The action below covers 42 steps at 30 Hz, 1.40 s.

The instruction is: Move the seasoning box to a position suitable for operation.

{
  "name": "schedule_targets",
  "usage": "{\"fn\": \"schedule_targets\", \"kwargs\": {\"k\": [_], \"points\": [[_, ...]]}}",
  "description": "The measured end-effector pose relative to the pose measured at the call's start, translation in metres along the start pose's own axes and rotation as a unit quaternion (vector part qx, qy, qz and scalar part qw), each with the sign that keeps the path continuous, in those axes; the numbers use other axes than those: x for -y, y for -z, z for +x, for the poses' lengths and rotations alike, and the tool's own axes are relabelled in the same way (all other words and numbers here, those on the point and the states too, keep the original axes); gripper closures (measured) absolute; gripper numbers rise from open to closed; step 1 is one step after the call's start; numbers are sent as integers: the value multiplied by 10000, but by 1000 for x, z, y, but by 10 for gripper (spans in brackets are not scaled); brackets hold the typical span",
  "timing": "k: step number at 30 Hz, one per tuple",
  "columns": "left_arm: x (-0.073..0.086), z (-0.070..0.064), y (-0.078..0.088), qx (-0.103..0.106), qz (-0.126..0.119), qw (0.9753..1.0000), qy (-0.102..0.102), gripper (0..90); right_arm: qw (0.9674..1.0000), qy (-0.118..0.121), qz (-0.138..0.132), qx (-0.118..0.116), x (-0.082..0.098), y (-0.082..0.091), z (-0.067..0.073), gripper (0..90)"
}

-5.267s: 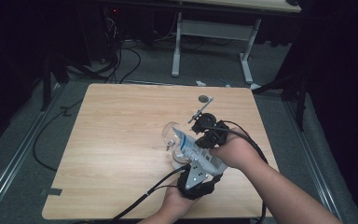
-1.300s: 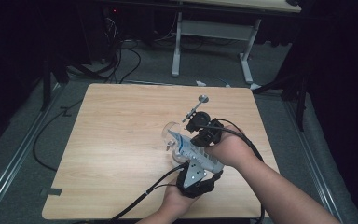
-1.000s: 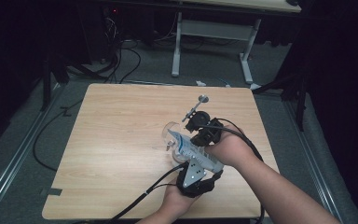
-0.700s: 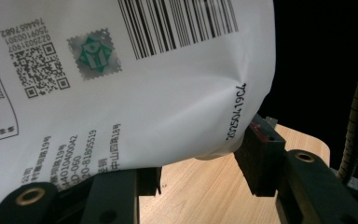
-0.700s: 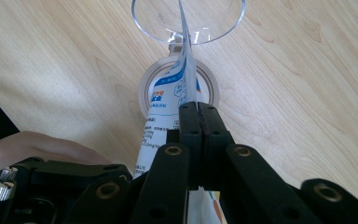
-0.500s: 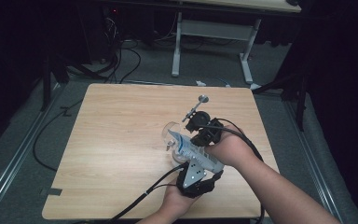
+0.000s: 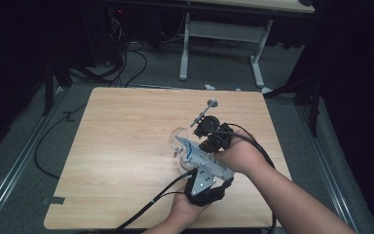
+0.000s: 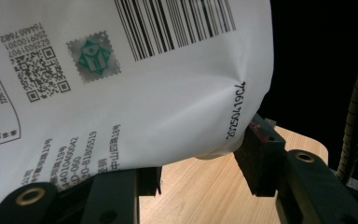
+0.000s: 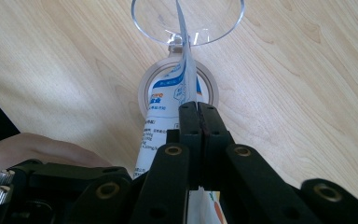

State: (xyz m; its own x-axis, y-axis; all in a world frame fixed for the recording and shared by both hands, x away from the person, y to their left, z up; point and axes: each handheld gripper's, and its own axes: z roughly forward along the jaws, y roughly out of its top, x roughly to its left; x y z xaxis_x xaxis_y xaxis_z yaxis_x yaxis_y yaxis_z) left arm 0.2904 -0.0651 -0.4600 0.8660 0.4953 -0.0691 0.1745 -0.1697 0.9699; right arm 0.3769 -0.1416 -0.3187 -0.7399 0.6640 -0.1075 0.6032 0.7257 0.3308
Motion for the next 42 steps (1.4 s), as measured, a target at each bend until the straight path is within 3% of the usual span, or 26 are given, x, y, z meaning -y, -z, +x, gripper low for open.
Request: {"fn": "schedule_targets", "kwargs": {"k": [42], "points": [[2,0,0,14,-13,10000,-46,550,10000,22,-32,-5,0,0,0,900]]}}
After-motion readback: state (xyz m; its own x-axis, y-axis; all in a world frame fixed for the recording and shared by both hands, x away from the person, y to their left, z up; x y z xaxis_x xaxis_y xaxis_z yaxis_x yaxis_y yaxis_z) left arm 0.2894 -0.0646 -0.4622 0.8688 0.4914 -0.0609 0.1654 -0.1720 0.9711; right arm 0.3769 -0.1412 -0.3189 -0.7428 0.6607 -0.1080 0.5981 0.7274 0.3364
